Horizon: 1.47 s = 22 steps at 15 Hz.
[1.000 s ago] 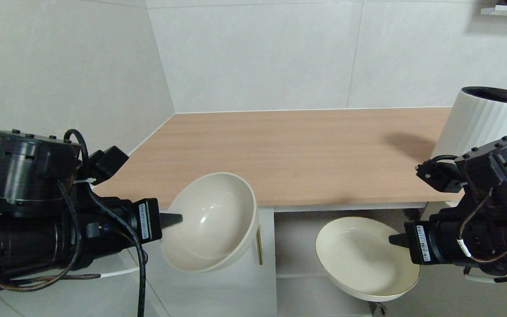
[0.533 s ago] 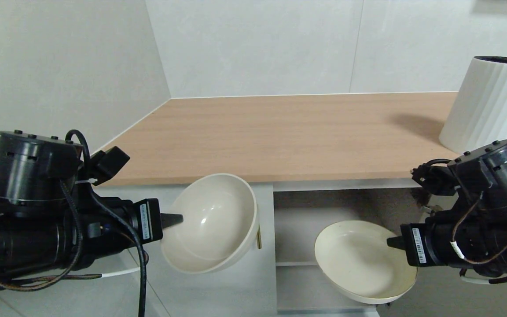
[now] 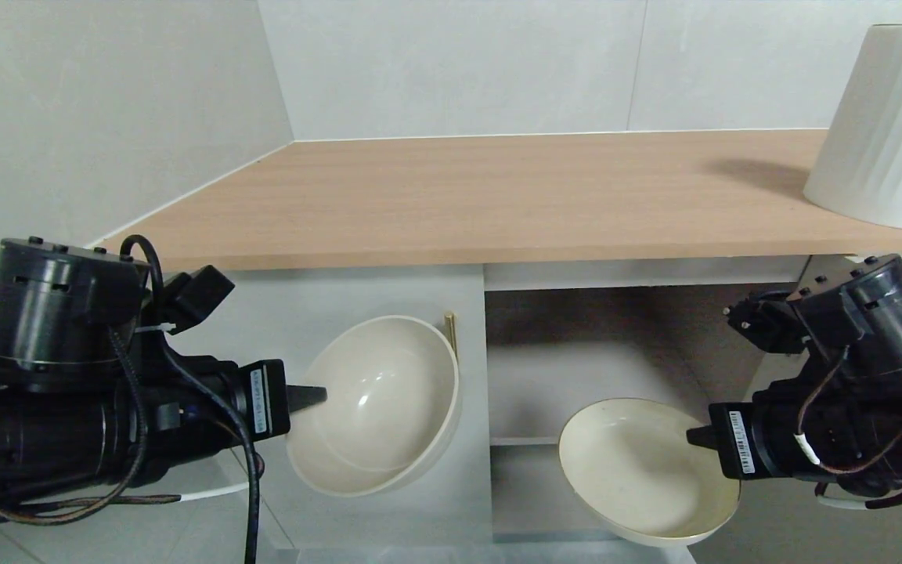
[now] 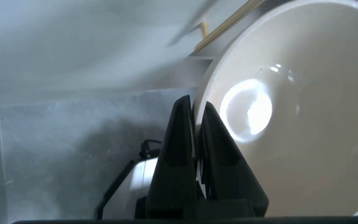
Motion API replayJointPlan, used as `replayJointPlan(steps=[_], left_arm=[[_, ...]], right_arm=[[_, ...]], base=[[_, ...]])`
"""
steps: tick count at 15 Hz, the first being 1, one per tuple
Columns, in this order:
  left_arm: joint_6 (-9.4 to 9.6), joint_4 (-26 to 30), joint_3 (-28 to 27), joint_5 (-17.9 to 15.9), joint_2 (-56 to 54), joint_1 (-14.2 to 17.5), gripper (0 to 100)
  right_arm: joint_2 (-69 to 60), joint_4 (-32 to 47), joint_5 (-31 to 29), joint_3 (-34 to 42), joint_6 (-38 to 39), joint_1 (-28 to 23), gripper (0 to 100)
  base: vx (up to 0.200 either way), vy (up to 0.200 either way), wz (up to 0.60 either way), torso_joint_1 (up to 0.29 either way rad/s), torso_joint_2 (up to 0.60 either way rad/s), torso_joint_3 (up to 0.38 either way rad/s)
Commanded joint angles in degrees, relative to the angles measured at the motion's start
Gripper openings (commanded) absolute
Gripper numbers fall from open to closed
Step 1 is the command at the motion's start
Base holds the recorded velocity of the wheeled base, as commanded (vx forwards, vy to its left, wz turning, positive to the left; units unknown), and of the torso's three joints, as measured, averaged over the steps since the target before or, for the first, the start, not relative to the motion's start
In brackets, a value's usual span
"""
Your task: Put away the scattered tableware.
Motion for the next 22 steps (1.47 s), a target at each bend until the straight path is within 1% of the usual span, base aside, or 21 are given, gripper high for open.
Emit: replayJointPlan(steps=[1,7,11,14,15,16,18,21,22], left_arm=[[-0.03,-0.03,-0.02,0.01,0.11,0.01,0],[0.06,-0.03,0.16,-0.08,0.19,0.01,0],[-0.03,-0.03,0.16,-0.08,0.54,0.01,0],[0.06,0.05,0.25,-0.08,0.63,-0.08,0],[0.06,0.05,0.25,-0.08,0.63,-0.08,0],[0.06,0.05,0.25,-0.08,0.9,-0.17,0],[0.06,0.05,0.25,-0.08,0.98,-0.17,0],[-0.03,0.14,0.33,0.01,1.6,-0.6,0],[-0.03,0.14,0.33,0.01,1.69,-0.6,0]], right_arm=[[0.51,0.02,0.01,-0.02,0.01,-0.02,0],[1.65,-0.07,0.01,-0.11,0.01,-0.02,0],[9.3,-5.96,-0.17,0.68,0.09,-0.46,0],[17.82,-14.22,-0.17,1.12,0.71,-2.83,0],[17.82,-14.22,-0.17,1.12,0.71,-2.83,0],[23.62,-21.6,-0.43,1.83,0.8,-4.76,0],[29.25,-28.28,-2.19,2.44,0.89,-6.61,0],[37.69,-39.88,-7.2,2.09,0.89,-8.89,0],[39.09,-42.7,-7.55,2.18,0.89,-9.33,0]], base=[[0.0,0.0,0.0,-0.041,0.22,0.173],[0.0,0.0,0.0,-0.011,0.03,0.021],[0.0,0.0,0.0,0.0,0.0,0.0],[0.0,0.0,0.0,0.0,0.0,0.0],[0.0,0.0,0.0,0.0,0.0,0.0],[0.0,0.0,0.0,0.0,0.0,0.0],[0.0,0.0,0.0,0.0,0.0,0.0],[0.0,0.0,0.0,0.0,0.0,0.0],[0.0,0.0,0.0,0.0,0.0,0.0]])
